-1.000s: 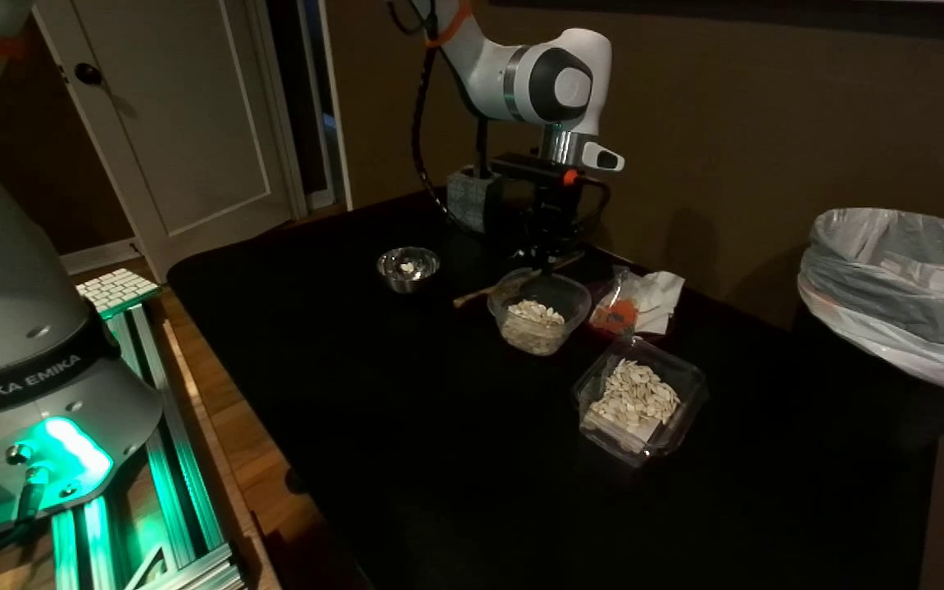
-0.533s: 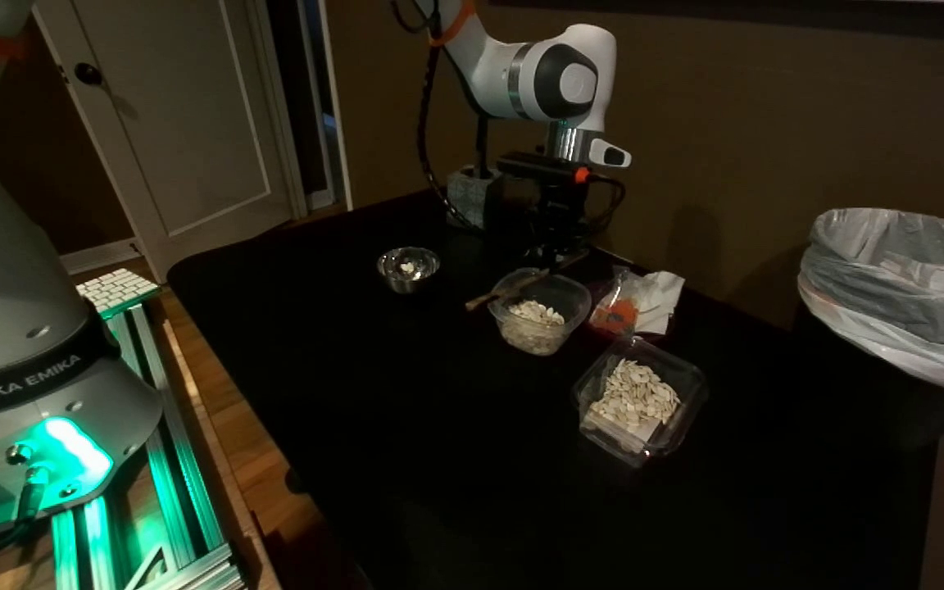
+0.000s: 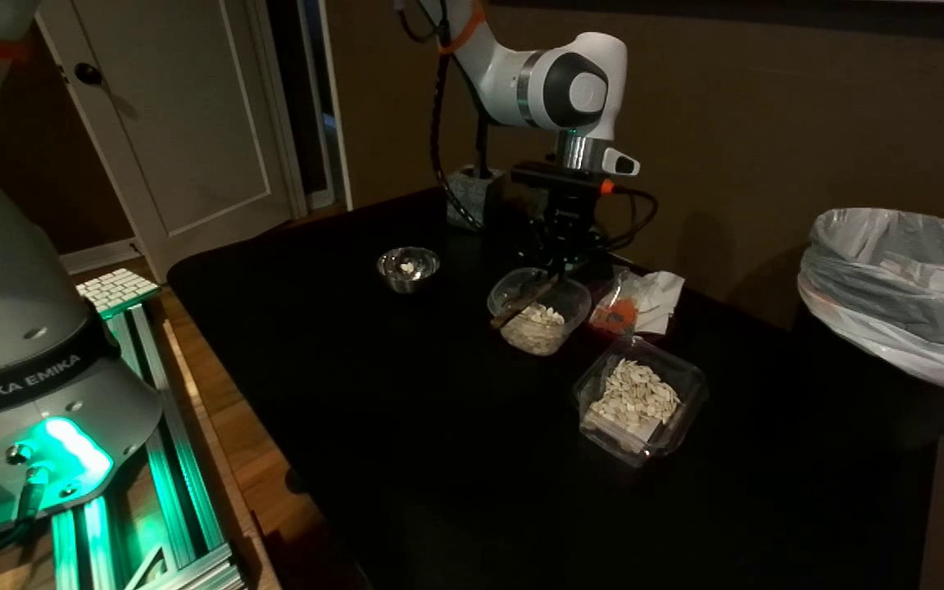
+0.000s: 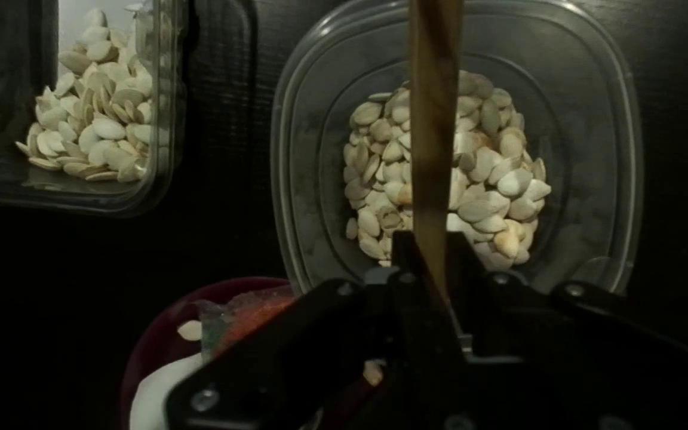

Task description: Put the wooden spoon on top of the clear container on the left.

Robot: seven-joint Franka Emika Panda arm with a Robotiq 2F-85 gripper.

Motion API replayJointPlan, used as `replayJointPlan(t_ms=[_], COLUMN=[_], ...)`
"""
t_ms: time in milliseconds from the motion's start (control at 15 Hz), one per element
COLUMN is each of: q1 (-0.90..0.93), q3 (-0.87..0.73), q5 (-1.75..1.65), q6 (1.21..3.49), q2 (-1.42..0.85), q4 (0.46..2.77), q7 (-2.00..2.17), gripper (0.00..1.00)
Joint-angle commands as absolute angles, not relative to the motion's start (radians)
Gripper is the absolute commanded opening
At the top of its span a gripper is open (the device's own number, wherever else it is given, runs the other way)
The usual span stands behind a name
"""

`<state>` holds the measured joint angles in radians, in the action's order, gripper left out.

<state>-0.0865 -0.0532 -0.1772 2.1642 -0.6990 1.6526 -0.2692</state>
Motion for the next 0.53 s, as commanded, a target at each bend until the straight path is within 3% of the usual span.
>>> replayJointPlan(t_ms=[0,133,200,267,467], q1=[-0.098,-0.101,-0.101,-0.1,-0.1], q3=[-0.027,-0.017,-0.014,-0.013,-0.015], q5=[-0.177,-0.162,-0.156,-0.154,-0.15], q6=[2.184,2.179,2.17,2.166,2.162], q2=[-0.745,-0.751,-0.754,-0.755,-0.751], q4=[1.6,1.588,1.583,1.579,1.578], q7=[-0.316,-0.317,-0.314,-0.308,-0.299], gripper=[0.04,0.04,0.41,0.43,0.64])
